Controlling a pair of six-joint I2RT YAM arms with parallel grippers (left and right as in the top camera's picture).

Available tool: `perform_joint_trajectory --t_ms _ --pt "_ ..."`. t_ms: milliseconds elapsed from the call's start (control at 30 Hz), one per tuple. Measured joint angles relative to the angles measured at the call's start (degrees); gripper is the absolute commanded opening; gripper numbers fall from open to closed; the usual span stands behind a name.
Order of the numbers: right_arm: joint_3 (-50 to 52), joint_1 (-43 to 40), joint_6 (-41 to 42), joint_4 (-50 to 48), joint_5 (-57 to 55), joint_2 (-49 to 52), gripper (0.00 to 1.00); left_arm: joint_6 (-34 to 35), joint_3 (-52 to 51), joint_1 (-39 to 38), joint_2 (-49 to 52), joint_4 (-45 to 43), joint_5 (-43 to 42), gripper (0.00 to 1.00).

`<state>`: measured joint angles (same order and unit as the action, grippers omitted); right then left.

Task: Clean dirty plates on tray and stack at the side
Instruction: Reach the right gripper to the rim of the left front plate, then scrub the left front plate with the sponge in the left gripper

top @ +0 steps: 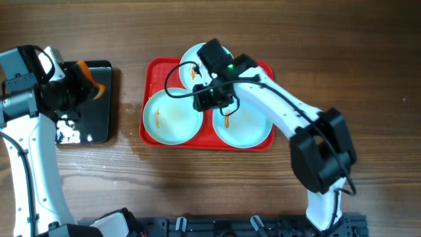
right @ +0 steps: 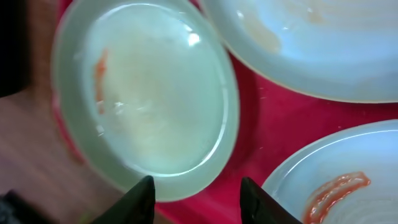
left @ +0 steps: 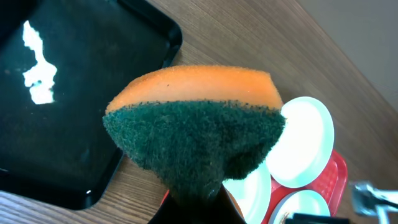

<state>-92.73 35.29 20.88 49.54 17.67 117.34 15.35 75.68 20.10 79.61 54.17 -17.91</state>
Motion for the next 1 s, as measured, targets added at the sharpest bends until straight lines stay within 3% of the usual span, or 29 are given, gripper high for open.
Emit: perform_joint_trajectory --t_ms 133,400,633,1000 --pt "0.0 0.0 2.2 -3.6 -3.7 3.2 0.34 0.0 0.0 0.0 0.0 0.7 0.0 0.04" --pt "0.0 1.4 2.5 -6.3 -4.7 7.5 0.33 0.0 0.0 0.0 0.0 0.8 0.0 0.04" --pt "0.0 2.6 4.5 -6.4 -7.1 8.8 0.16 0.0 0.0 0.0 0.0 2.4 0.0 0.04" --pt "0.0 2.6 9.1 -6.5 -7.7 8.9 0.2 0.0 -1.9 -2.8 0.0 4.2 -5.9 0.04"
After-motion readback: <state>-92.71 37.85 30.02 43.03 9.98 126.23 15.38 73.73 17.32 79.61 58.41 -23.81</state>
